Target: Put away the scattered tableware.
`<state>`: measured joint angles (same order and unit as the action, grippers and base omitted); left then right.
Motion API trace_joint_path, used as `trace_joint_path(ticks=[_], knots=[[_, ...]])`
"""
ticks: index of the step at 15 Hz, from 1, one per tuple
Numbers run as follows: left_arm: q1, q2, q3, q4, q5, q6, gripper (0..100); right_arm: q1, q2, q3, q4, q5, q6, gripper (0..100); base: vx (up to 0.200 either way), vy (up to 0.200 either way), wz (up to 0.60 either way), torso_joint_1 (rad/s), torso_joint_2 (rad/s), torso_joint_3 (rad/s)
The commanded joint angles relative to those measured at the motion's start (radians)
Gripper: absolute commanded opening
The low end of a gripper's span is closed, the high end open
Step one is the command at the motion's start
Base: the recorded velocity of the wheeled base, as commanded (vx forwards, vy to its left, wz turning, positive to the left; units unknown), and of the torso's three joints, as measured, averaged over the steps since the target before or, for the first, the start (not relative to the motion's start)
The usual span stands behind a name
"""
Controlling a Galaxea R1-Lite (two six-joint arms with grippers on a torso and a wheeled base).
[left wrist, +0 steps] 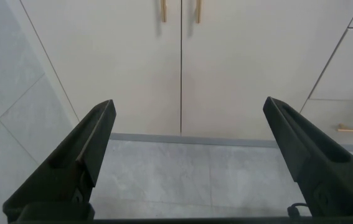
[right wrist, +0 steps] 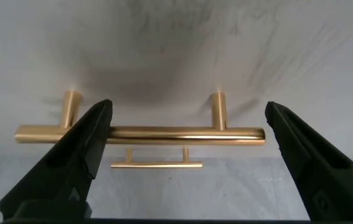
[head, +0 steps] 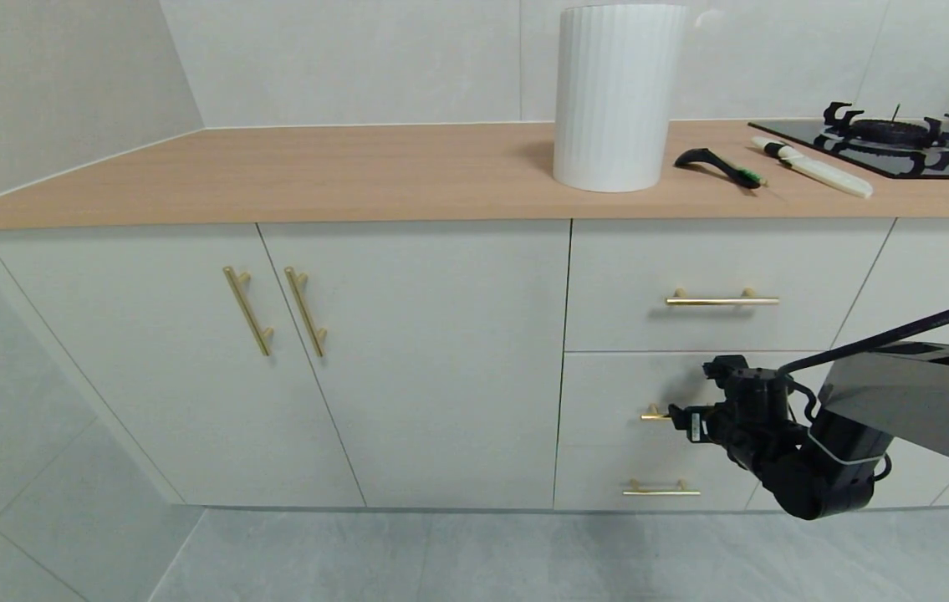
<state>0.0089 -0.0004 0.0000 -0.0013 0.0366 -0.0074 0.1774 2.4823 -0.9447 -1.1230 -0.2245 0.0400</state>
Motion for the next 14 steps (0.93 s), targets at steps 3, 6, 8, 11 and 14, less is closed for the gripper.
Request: trace_joint_path(ticks=[3, 6, 8, 11, 14], knots=[[0.000, 0.000, 0.000, 0.000, 0.000, 0.000, 100, -0.001, 0.015, 0.001, 0.002, -0.001, 0.000, 100, 0.000, 0.000, 0.00, 0.000, 0.00, 0.000], [0.000, 0.000, 0.000, 0.000, 0.000, 0.000, 100, -0.006, 0.012, 0.012, 0.008, 0.001, -0.002, 100, 0.000, 0.000, 0.00, 0.000, 0.00, 0.000], [0.000, 0.000, 0.000, 0.000, 0.000, 0.000, 100, -0.006, 0.007, 0.020, 0.009, 0.001, -0.003, 100, 0.000, 0.000, 0.00, 0.000, 0.00, 0.000], [0.000, 0.000, 0.000, 0.000, 0.000, 0.000, 100, -0.007, -0.028, 0.038, 0.078, 0.004, -0.006, 100, 0.000, 0.000, 0.00, 0.000, 0.00, 0.000], [0.000, 0.000, 0.000, 0.000, 0.000, 0.000, 100, -0.004, -0.200, 0.110, 0.313, 0.079, -0.008, 100, 0.000, 0.000, 0.00, 0.000, 0.00, 0.000]])
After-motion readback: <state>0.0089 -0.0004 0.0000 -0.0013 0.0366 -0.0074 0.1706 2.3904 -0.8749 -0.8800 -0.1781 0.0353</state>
